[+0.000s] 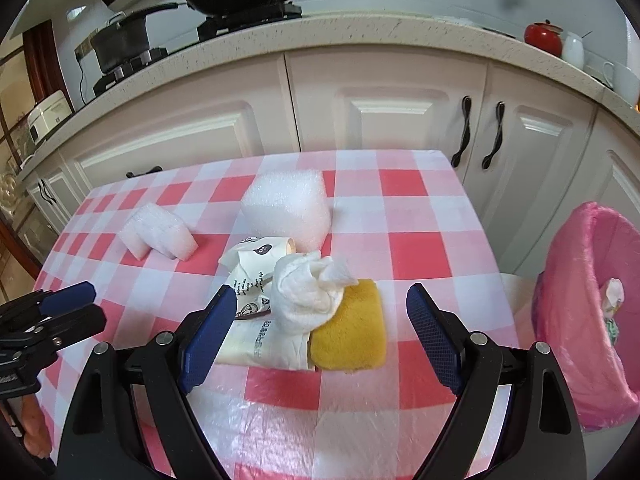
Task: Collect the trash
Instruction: 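Move both grippers back over the table toward the remaining trash, then grasp a white tissue with the right gripper while the left grasps a printed paper cup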
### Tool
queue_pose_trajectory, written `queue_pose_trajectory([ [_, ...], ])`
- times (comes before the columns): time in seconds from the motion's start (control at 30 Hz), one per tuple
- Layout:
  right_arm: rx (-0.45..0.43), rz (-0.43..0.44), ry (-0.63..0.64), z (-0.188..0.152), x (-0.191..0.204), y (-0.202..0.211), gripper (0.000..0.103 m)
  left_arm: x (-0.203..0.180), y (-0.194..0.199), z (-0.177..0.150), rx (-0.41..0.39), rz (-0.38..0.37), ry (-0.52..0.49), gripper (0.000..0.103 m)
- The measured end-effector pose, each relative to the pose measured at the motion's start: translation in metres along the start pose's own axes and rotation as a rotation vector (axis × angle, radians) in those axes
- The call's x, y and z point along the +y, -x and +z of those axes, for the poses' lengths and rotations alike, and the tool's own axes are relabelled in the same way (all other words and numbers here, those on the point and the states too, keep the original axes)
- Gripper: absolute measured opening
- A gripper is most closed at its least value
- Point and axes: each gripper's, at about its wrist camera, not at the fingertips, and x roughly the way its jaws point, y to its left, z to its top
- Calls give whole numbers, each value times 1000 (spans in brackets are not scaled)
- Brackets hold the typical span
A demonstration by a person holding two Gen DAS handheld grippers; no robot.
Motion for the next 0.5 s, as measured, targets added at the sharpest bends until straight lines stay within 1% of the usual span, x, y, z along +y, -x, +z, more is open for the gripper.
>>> queue_pose_trajectory([
  [0.23,22,-7,1,5,2,-18,82,4,-5,2,10,9,-1,60],
  [0.37,38,-8,7,6,5,-27,74,5,-8,2,15,12,-5,60],
  [0.47,50,-8,6,6,4,-33,71,4,-10,2,21,15,-7,60],
  [0.5,52,-9,7,6,4,-33,66,4,-10,1,22,17,-7,60],
])
